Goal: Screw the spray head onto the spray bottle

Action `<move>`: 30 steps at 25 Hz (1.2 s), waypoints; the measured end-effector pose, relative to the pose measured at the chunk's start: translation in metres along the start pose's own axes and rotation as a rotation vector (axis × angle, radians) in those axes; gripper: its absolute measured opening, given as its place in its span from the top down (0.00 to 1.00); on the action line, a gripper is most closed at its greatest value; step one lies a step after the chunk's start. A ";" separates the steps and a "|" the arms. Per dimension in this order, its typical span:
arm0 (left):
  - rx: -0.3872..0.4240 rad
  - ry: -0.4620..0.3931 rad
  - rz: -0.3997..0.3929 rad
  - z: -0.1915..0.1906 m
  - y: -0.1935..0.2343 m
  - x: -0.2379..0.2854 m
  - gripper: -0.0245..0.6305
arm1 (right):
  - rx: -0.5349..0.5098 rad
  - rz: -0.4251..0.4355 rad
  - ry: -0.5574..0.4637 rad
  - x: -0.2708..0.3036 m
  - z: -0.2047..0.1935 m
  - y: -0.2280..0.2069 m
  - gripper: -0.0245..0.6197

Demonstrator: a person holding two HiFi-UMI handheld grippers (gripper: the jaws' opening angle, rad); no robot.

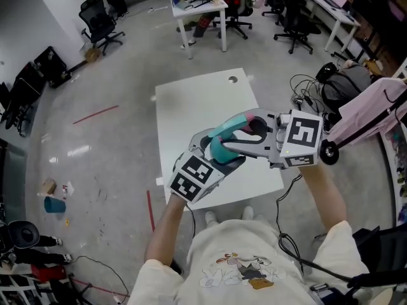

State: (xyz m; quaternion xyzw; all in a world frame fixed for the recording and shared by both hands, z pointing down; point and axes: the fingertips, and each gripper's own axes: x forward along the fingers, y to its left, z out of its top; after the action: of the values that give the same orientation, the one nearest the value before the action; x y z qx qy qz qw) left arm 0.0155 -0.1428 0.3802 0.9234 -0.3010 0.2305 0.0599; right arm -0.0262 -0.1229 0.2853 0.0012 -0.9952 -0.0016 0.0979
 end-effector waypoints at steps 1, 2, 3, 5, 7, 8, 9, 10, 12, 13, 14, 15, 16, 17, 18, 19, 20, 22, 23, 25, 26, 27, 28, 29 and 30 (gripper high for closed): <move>-0.007 0.001 0.044 0.000 0.007 0.000 0.34 | 0.001 -0.046 -0.002 0.002 0.001 -0.004 0.75; -0.014 0.001 0.085 0.001 0.012 0.000 0.34 | 0.002 -0.093 -0.006 0.004 0.002 -0.007 0.75; -0.019 0.001 0.121 0.001 0.017 0.000 0.34 | 0.003 -0.140 -0.010 0.005 0.002 -0.010 0.75; -0.027 0.000 0.176 0.000 0.025 0.000 0.35 | -0.003 -0.224 -0.017 0.008 0.003 -0.014 0.75; -0.031 0.001 0.210 0.001 0.031 -0.001 0.35 | -0.013 -0.287 -0.018 0.011 0.005 -0.016 0.75; -0.031 0.002 0.223 0.001 0.034 -0.002 0.35 | -0.017 -0.311 -0.018 0.013 0.006 -0.017 0.75; -0.030 0.003 0.232 0.001 0.036 -0.003 0.35 | -0.023 -0.333 -0.019 0.015 0.007 -0.017 0.75; -0.029 0.006 0.239 0.001 0.038 -0.004 0.35 | -0.031 -0.350 -0.018 0.017 0.008 -0.017 0.75; -0.028 0.009 0.244 -0.001 0.039 -0.004 0.35 | -0.052 -0.370 -0.010 0.020 0.007 -0.016 0.75; -0.028 0.010 0.243 -0.002 0.039 -0.004 0.35 | -0.058 -0.373 -0.003 0.020 0.006 -0.015 0.75; -0.031 0.010 0.241 -0.003 0.038 -0.003 0.35 | -0.057 -0.374 0.005 0.021 0.005 -0.016 0.75; -0.033 0.009 0.239 -0.005 0.039 -0.003 0.35 | -0.052 -0.373 0.014 0.021 0.004 -0.016 0.75; -0.033 0.009 0.238 -0.006 0.039 -0.002 0.35 | -0.046 -0.367 0.025 0.022 0.001 -0.017 0.75; -0.031 0.010 0.238 -0.008 0.041 -0.001 0.35 | -0.040 -0.361 0.033 0.022 -0.001 -0.019 0.75; -0.029 0.012 0.237 -0.011 0.042 0.000 0.35 | -0.032 -0.355 0.034 0.022 -0.003 -0.020 0.74; -0.030 0.014 0.234 -0.015 0.042 0.001 0.35 | -0.021 -0.347 0.025 0.021 -0.004 -0.021 0.71; -0.035 0.016 0.230 -0.020 0.042 0.003 0.35 | -0.005 -0.339 0.006 0.018 -0.006 -0.022 0.69; -0.059 0.012 0.225 -0.031 0.040 0.006 0.35 | 0.015 -0.326 -0.037 0.010 -0.010 -0.023 0.63; -0.075 0.008 0.227 -0.036 0.040 0.008 0.35 | 0.013 -0.320 -0.054 0.006 -0.013 -0.023 0.62; -0.106 0.000 0.247 -0.047 0.046 0.011 0.35 | 0.004 -0.314 -0.093 -0.004 -0.022 -0.023 0.62; -0.121 -0.004 0.267 -0.054 0.051 0.014 0.35 | 0.011 -0.326 -0.122 -0.011 -0.027 -0.025 0.62; -0.138 -0.009 0.291 -0.061 0.057 0.017 0.35 | 0.032 -0.354 -0.156 -0.018 -0.032 -0.027 0.62; -0.155 -0.016 0.316 -0.070 0.064 0.020 0.35 | 0.067 -0.392 -0.193 -0.025 -0.037 -0.029 0.62; -0.170 -0.025 0.339 -0.079 0.070 0.024 0.35 | 0.110 -0.432 -0.231 -0.031 -0.043 -0.031 0.62; -0.177 -0.036 0.361 -0.090 0.076 0.030 0.35 | 0.152 -0.467 -0.266 -0.035 -0.050 -0.032 0.62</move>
State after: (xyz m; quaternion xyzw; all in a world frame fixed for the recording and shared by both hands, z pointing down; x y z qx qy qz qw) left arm -0.0430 -0.1980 0.4713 0.8496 -0.4817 0.1935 0.0931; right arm 0.0183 -0.1548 0.3278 0.2374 -0.9694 0.0504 -0.0369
